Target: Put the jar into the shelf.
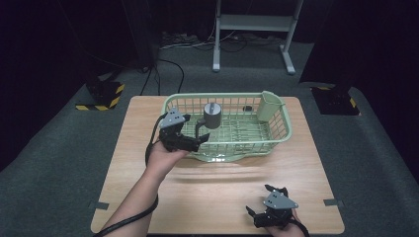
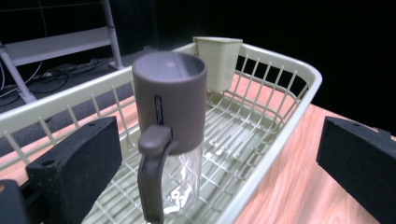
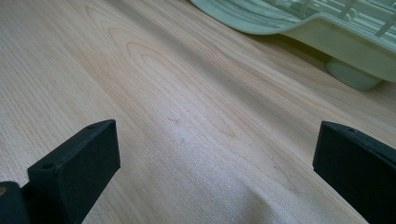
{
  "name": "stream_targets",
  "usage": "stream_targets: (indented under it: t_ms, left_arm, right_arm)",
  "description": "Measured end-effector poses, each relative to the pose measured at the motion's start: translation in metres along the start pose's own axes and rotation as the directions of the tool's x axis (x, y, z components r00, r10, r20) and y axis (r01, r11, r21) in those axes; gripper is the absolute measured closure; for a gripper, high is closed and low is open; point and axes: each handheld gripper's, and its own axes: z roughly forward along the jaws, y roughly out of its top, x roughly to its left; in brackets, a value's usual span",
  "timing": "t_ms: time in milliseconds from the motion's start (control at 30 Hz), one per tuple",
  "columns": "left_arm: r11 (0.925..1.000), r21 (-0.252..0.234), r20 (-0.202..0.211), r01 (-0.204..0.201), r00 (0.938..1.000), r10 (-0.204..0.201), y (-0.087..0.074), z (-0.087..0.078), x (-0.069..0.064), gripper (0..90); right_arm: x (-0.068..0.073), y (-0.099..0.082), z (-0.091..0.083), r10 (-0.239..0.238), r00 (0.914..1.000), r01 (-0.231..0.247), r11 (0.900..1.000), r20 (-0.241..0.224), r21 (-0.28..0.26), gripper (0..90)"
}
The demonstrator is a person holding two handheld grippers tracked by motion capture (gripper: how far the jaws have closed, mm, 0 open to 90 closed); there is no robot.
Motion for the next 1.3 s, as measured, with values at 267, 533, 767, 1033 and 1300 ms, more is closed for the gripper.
stream_targets:
  t_ms: [267, 533, 767, 1033, 1300]
  left_arm:
    - [0.9998, 0.016, -0.003, -0.009, 1.0, 0.009, -0.018, -0.011, -0.006, 0.4]
    - [0.9987, 0.038, -0.009, -0.034, 0.9994, 0.034, -0.037, -0.02, -0.016, 0.4]
    - [0.9977, 0.058, -0.012, -0.036, 0.9993, 0.037, -0.058, -0.024, -0.024, 0.4]
    - [0.9959, 0.076, -0.021, -0.049, 0.9985, 0.051, -0.08, -0.027, -0.032, 0.4]
    - [0.9955, 0.085, -0.035, -0.042, 0.9984, 0.045, -0.103, -0.031, -0.038, 0.4]
  right_arm:
    - [0.0, 0.0, 0.0, -0.002, 1.0, 0.002, 1.0, -0.002, 0.001, 0.3]
    - [0.0, 0.0, 0.0, -0.005, 1.0, 0.005, 1.0, 0.0, 0.003, 0.3]
    - [0.0, 0.0, 0.001, -0.007, 1.0, 0.007, 1.0, 0.002, 0.005, 0.3]
    - [0.001, 0.0, 0.001, -0.008, 1.0, 0.008, 0.9999, 0.003, 0.007, 0.4]
    - [0.001, 0.0, 0.001, -0.011, 0.9999, 0.011, 0.9999, 0.006, 0.009, 0.4]
